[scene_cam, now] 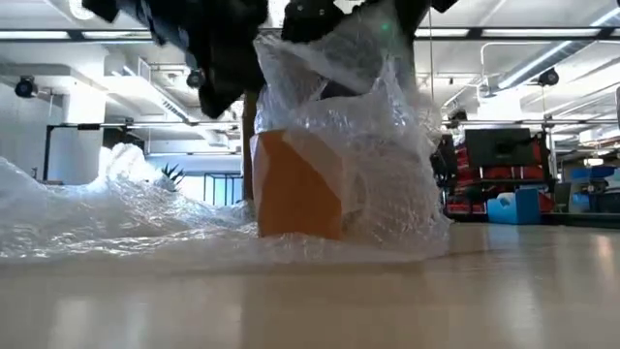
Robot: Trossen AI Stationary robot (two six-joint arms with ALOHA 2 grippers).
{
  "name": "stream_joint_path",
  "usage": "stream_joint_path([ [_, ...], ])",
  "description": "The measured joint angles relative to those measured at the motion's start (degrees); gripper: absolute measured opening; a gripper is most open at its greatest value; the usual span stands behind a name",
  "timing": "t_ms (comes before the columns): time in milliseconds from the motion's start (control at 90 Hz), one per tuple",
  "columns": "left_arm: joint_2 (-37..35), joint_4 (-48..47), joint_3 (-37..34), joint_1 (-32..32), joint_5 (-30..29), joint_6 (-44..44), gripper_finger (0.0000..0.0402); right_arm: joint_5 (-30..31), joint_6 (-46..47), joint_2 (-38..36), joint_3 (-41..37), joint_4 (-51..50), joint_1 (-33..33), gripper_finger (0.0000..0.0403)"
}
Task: Wrap mug
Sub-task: Wrap the orange mug with bubble wrap
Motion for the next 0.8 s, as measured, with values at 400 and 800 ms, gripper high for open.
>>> stream_joint_path([
  [400,11.78,1.48,0.68,0.75,-3.88,2.17,0.0,-0.78,1.4,-0.65,0.81,-2.27,-0.02,0.0046],
  [800,12.25,0.53,1.32,0.85,-2.35,2.13,0.0,-6.26,-1.21,-7.34,10.2,-19.76,0.62,0.0157],
])
